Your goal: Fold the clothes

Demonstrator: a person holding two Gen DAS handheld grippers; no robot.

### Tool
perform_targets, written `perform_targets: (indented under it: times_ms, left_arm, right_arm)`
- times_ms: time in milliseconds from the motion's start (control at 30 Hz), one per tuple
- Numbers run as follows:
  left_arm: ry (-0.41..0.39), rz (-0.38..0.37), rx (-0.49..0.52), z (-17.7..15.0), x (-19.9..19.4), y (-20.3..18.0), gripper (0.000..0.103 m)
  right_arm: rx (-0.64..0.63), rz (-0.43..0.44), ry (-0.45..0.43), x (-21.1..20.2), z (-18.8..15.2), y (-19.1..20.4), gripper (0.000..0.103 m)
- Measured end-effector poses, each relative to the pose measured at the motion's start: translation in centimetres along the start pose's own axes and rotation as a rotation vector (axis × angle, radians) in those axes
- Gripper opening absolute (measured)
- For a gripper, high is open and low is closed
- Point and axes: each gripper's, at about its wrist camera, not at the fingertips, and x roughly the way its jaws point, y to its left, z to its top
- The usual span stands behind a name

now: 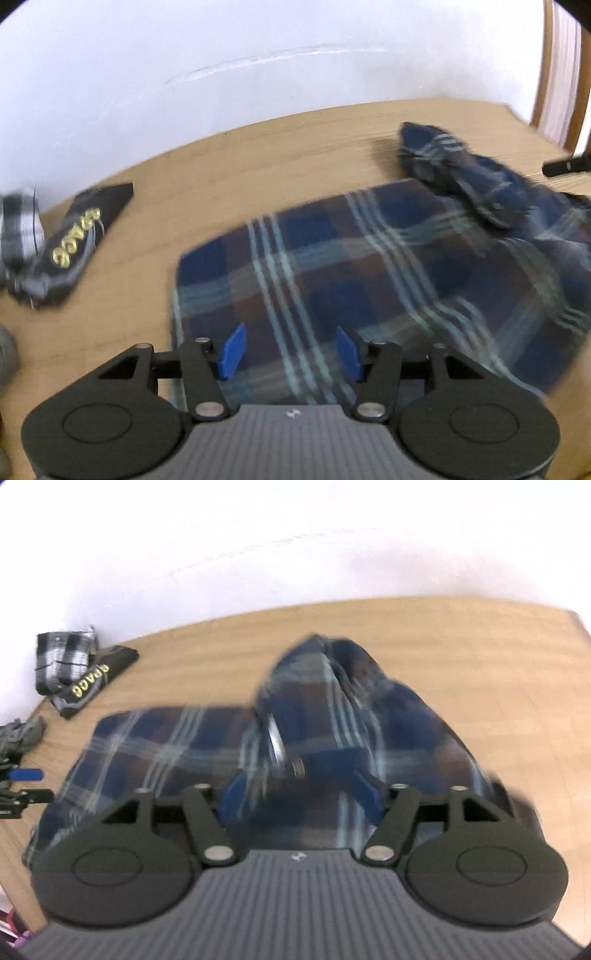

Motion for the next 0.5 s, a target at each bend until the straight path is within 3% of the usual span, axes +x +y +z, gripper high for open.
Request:
perform_targets:
  times_ms: [133, 233, 367, 400, 433, 467, 500]
  left_arm:
    - [0.077, 0.103, -0.018, 3.0, 5.2, 1.9, 0.057]
    - [0.112, 0.187, -0.033, 3.7, 7.8, 4.2, 0.064]
    - [0.169, 0.149, -0.124, 3.9, 10.8, 7.8, 0.064]
    - [0.178, 0.127, -0.151, 3.9, 11.5, 8.4, 0.064]
    - [0.185, 0.108, -0.175, 4.0, 12.2, 8.9, 0.064]
    - [0.191, 0.091, -0.196, 4.0, 12.8, 9.3, 0.064]
    - [0.19, 0.079, -0.208, 4.0, 13.3, 9.4, 0.064]
  right_arm:
    - [-0.017, -0.036, 0.11, 8.5, 3.6, -1.2, 0.074]
    - [-0.049, -0.028, 0.169, 12.6, 4.1, -1.7, 0.074]
    - [-0.113, -0.012, 0.195, 14.8, 3.8, -1.2, 0.076]
    - [-0.127, 0.004, 0.197, 14.7, 4.0, -1.1, 0.06]
    - [-0.131, 0.034, 0.2, 14.5, 4.2, -1.0, 0.027]
    - [-0.113, 0.056, 0.201, 14.1, 4.8, -0.9, 0.015]
    - [-0.074, 0.074, 0.193, 13.6, 5.5, -1.1, 0.011]
